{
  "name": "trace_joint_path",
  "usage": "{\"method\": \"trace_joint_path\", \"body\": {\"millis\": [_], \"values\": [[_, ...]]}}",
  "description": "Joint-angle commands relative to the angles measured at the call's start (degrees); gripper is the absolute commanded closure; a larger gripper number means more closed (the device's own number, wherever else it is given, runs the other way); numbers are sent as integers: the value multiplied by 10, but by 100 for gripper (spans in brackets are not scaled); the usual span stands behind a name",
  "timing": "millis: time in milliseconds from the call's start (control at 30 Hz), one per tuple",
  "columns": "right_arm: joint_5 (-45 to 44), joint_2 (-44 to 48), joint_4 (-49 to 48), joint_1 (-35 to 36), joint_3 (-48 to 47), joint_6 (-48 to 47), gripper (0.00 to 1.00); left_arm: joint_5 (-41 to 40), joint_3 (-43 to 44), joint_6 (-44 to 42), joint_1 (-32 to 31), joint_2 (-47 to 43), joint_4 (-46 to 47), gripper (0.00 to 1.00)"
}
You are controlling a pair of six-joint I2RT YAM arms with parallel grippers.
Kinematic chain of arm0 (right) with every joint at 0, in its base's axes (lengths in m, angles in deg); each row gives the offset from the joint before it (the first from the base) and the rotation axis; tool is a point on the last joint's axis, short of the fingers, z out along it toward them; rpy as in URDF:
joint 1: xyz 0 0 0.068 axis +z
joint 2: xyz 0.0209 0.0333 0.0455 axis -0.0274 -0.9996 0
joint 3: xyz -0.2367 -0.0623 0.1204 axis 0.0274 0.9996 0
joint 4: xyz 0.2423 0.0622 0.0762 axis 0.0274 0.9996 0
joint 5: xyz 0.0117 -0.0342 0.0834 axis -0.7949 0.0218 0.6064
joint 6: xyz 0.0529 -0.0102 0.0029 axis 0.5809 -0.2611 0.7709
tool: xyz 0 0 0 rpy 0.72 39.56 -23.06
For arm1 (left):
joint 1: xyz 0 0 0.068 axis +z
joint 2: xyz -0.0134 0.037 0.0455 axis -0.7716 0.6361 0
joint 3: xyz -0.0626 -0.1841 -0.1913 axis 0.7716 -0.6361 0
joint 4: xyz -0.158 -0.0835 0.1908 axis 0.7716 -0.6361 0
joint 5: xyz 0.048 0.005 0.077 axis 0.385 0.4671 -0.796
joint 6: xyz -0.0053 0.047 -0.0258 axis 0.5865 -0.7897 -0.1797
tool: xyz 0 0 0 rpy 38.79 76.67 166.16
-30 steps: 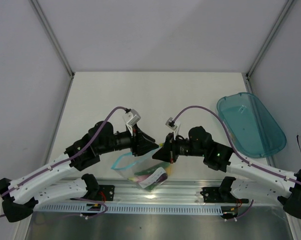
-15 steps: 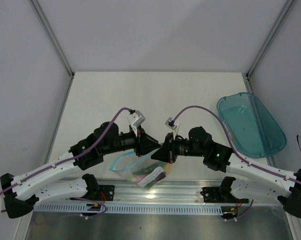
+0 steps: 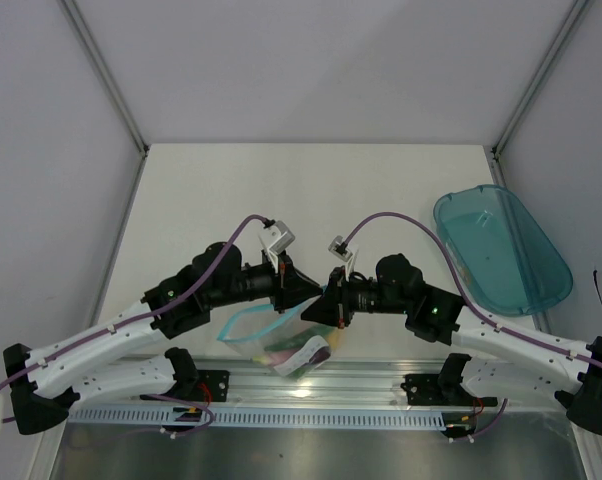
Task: Place the food in the zip-top bag and seal the zipper
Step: Zip the zipper food storage bag at the center of the board.
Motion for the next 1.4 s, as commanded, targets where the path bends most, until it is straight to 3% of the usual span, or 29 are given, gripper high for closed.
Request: {"method": "trace_joint_path", "body": {"millis": [0,33,67,100,633,933,1000,1033,1100,1200,1333,1367], "values": [[2,3,-38,7,-6,-1,100,34,17,-16,-4,-1,18,83],[-3,4,-36,7,-6,-1,100,38,15,-14,-4,-3,21,86],[-5,4,-33,7,-5,-1,100,42,15,-12,-4,-4,20,97],[-6,4,-33,7,-5,-1,100,48,13,-10,-4,-5,21,99],[-79,70,-32,-3,24,8,100,70,3,-8,-4,-18,-10,100],[-15,54,-31,-8,21,-3,100,95,16,-18,-4,-13,-16,99],[-1,55,-16,-10,7,-21,89,100,20,-22,-4,-10,-17,99],[8,53,14,-12,-2,-31,74,102,24,-25,-4,-10,-19,100],[25,48,56,-17,-31,-66,69,111,32,-30,-4,-4,-22,99],[52,45,118,-36,-60,-108,78,120,42,-35,-4,6,-30,99],[97,41,166,-70,-93,-150,100,130,43,-34,-4,14,-27,99],[106,39,171,-78,-95,-156,100,132,42,-33,-4,15,-27,99]]}}
